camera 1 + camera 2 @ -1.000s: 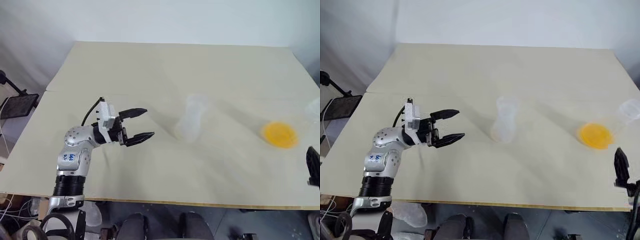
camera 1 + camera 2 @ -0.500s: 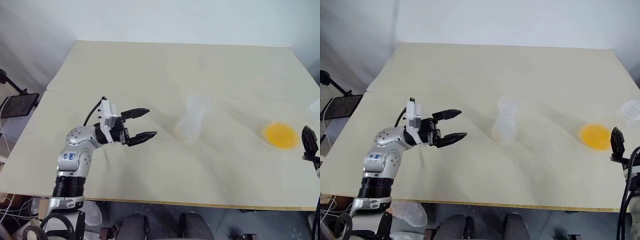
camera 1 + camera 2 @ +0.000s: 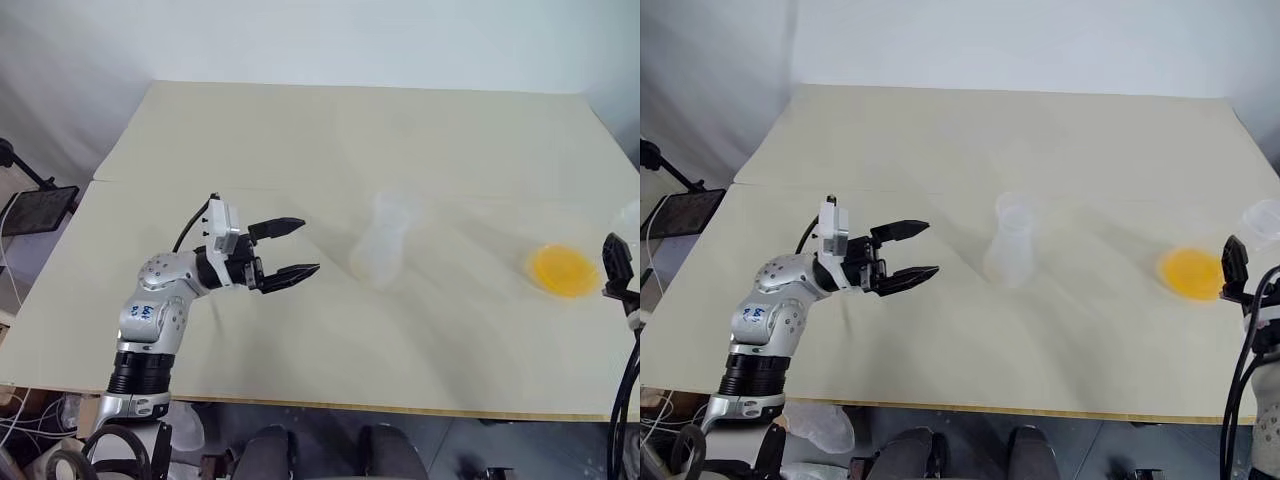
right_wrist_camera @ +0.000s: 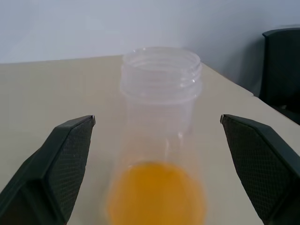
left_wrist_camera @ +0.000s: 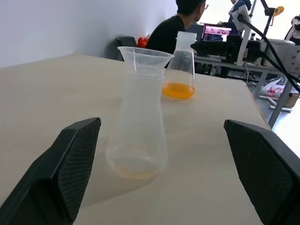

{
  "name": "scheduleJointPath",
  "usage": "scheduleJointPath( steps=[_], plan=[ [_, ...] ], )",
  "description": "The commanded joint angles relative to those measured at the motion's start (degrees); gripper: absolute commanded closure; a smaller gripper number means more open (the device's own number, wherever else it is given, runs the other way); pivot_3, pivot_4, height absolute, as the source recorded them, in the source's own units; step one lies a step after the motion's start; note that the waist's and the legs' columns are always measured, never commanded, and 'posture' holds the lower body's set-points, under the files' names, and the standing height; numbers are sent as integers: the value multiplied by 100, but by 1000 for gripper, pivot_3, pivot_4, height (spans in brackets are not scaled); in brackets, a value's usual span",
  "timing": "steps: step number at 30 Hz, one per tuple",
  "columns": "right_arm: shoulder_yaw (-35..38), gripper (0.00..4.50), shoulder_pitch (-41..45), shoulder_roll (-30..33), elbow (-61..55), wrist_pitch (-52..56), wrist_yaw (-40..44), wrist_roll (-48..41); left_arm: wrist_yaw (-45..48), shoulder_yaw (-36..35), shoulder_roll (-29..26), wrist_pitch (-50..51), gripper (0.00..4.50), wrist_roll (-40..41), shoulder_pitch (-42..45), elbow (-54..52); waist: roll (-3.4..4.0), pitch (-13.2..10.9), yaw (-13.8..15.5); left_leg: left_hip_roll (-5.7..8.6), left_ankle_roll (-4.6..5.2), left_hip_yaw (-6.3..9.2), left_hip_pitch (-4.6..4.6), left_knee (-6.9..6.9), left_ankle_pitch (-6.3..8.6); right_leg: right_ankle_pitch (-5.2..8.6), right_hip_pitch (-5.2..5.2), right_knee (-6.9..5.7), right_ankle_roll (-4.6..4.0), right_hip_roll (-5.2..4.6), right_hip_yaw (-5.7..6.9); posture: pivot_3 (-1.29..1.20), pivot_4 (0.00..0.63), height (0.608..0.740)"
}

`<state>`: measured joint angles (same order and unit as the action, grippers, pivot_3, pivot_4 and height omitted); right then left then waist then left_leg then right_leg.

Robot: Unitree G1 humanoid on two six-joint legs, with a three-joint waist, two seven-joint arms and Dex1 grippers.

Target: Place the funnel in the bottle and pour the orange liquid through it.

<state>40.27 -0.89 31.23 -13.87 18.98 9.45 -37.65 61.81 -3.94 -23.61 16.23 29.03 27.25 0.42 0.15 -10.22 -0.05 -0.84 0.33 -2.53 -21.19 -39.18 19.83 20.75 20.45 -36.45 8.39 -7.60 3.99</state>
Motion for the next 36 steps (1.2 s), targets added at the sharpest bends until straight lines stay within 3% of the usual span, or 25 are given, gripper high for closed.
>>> scheduleJointPath(
  steps=[1,14,28,31,34,36],
  plan=[
    [22,0,237,191,176,-20,140,64,-66,-30,15,-77,20,133,56,-269,0,0,-1,0,0,0,0,0,0,0,0,0,0,0,0,0,150,740],
    [-164,0,1044,205,1126,-258,487,391,-158,-40,32,-131,20,144,8,-341,0,0,-2,0,0,0,-3,0,0,0,0,3,0,-1,3,0,150,740],
    [-104,0,1303,92,1359,-581,672,432,-208,-24,61,-136,20,164,-15,-391,0,0,-3,-1,0,1,-5,1,0,0,1,6,0,-1,3,0,150,740],
    [-86,647,1292,83,1382,-633,679,432,-216,-17,63,-133,0,163,-19,-397,0,0,-4,-2,0,1,-5,1,0,0,0,6,0,-1,3,0,150,740],
    [-81,1580,1292,53,1385,-754,764,407,-222,-15,69,-133,0,166,-24,-405,0,0,-4,-2,0,1,-5,1,0,0,1,7,0,-1,3,0,150,740],
    [-99,1740,1279,42,1384,-763,766,410,-225,-12,73,-132,0,166,-24,-406,0,0,-3,-2,0,1,-5,1,0,0,0,7,0,-1,3,0,150,740]
  ],
)
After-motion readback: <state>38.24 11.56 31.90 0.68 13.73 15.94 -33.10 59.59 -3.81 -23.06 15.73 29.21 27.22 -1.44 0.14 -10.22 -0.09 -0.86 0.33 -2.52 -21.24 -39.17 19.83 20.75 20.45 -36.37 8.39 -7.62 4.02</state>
